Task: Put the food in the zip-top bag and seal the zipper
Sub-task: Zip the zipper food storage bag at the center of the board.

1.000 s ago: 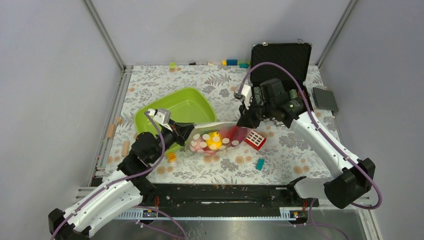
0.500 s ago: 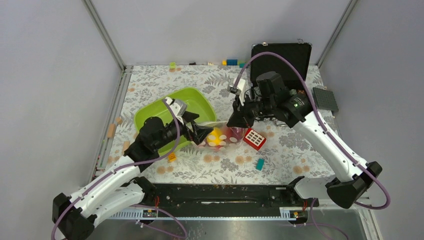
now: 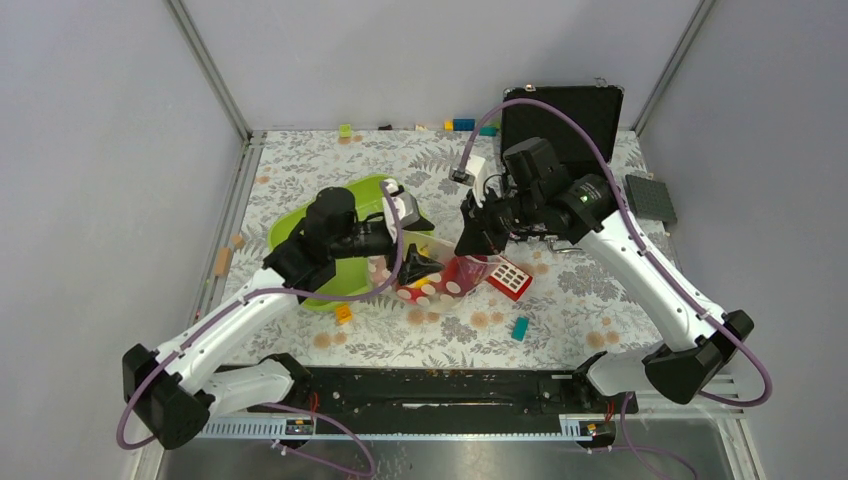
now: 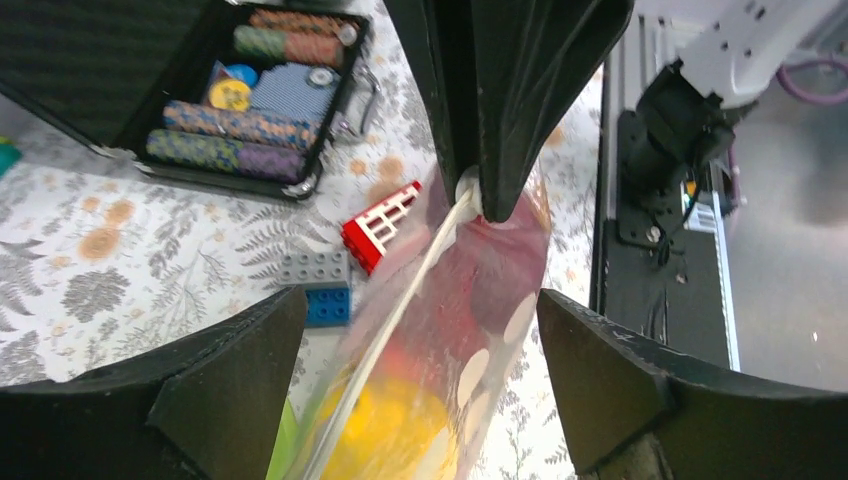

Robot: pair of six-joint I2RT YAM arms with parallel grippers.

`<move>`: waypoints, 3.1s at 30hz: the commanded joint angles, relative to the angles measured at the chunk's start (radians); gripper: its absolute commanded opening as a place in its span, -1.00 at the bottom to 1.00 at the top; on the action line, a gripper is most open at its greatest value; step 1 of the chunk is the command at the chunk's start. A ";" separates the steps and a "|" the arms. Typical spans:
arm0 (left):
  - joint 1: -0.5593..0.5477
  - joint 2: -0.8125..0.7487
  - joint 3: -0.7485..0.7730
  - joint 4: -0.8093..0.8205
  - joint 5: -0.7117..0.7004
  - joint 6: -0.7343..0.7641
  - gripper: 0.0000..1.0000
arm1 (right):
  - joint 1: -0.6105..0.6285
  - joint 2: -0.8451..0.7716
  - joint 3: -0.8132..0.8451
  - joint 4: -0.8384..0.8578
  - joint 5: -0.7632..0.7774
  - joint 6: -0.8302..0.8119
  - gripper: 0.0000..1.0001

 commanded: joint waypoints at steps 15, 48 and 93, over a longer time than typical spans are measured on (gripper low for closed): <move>-0.045 0.000 0.199 -0.293 0.041 0.227 0.87 | 0.003 -0.017 -0.017 -0.016 0.228 -0.055 -1.00; -0.097 0.260 0.367 -0.364 0.126 0.237 0.83 | 0.002 -0.354 -0.441 0.319 -0.111 -0.168 -0.96; -0.171 0.278 0.238 -0.411 -0.143 0.155 0.06 | 0.003 -0.337 -0.409 0.323 0.048 -0.012 -0.96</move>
